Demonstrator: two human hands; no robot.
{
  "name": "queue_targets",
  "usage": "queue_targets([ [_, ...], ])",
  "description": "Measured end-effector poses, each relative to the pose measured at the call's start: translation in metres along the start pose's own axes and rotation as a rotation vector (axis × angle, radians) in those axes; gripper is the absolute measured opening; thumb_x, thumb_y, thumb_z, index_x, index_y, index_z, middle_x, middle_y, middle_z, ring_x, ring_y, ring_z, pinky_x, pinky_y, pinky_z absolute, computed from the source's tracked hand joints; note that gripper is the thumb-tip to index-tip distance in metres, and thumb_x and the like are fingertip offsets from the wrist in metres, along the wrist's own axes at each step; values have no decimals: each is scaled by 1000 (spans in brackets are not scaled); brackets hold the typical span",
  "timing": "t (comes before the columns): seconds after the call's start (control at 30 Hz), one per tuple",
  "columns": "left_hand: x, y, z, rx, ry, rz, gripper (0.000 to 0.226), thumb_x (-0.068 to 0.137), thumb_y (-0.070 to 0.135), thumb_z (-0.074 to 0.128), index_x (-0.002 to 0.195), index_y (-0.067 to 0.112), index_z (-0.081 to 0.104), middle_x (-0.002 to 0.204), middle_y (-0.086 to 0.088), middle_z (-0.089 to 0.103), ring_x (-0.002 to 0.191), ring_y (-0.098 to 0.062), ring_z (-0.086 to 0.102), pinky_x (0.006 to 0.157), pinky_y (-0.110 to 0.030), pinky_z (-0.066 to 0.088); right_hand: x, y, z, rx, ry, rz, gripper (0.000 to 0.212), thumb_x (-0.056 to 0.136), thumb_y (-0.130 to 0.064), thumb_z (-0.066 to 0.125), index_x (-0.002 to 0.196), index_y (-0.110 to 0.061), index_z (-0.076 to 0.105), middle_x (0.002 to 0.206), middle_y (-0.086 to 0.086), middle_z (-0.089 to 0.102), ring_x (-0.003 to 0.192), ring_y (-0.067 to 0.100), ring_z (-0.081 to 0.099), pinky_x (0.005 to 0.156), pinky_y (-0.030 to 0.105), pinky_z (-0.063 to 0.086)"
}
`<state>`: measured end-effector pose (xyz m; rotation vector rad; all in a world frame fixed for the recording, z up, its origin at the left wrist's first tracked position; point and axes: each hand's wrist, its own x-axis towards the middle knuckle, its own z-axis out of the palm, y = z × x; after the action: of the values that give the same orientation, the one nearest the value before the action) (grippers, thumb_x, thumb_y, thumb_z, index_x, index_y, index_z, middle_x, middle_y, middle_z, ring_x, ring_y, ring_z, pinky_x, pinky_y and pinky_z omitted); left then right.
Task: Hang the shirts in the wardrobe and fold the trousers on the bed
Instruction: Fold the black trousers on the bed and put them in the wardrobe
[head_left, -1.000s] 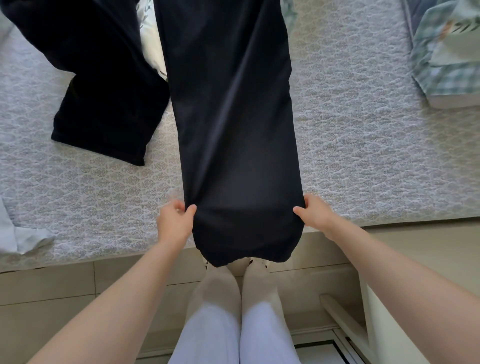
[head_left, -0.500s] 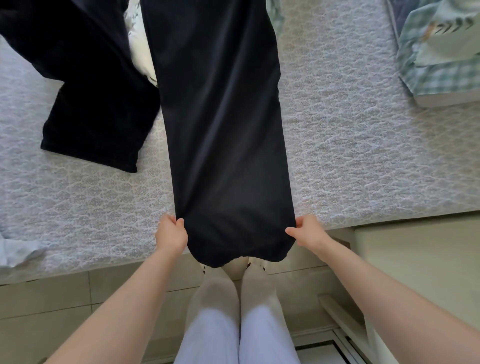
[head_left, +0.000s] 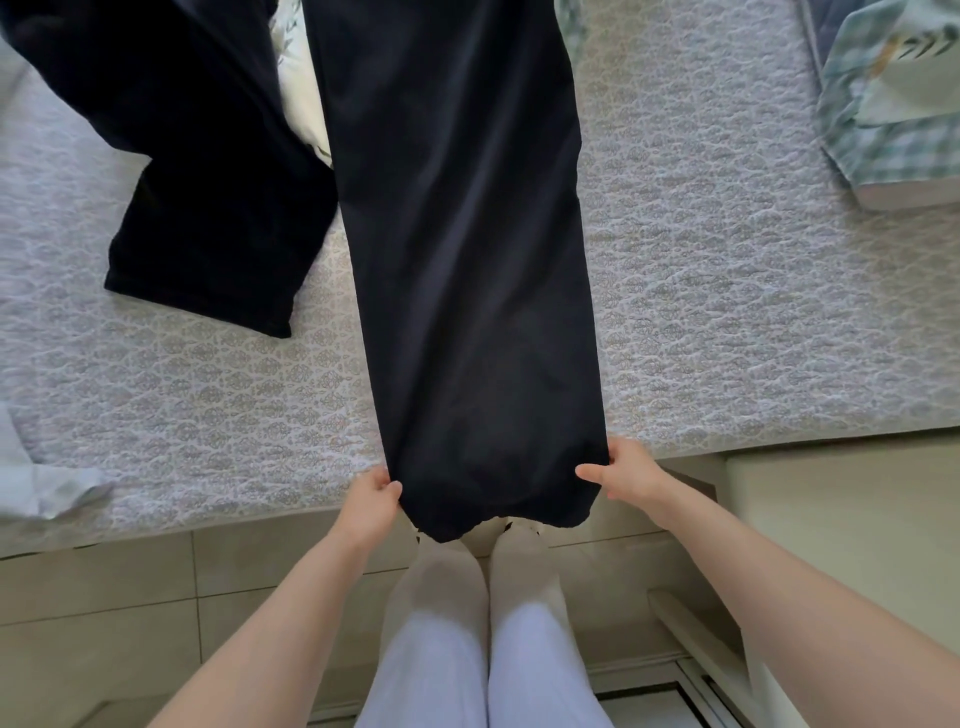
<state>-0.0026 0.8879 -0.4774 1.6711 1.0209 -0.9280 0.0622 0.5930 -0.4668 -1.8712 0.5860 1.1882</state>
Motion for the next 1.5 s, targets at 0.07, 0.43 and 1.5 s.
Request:
queue_targets([
  [0.07,5,-7,-3,-20,-13,-3,31,97,4,35,107,15,62,111,-8,68,106,-29,63,100,-47,47,-2,-1,-2,2,-38,-10,23,93,-7,58,112,-21,59,93,-15,62,82,-1,56,61,13,42],
  [0.43,-30,-5,-10,-262,-100,32,22,103,33,46,111,22,63,107,9,71,95,-9,65,87,-30,48,-23,15,-6,427,-81,26,28,64,-23,58,88,-10,53,86,8,53,81,24,46,73,36,36],
  [1.5,15,165,-97,-481,-51,126,24,93,14,60,112,0,65,80,-9,62,69,-18,59,66,-30,44,8,-151,-78,952,-1,-144,23,97,-14,51,114,0,55,106,23,67,90,29,72,72,36,60],
])
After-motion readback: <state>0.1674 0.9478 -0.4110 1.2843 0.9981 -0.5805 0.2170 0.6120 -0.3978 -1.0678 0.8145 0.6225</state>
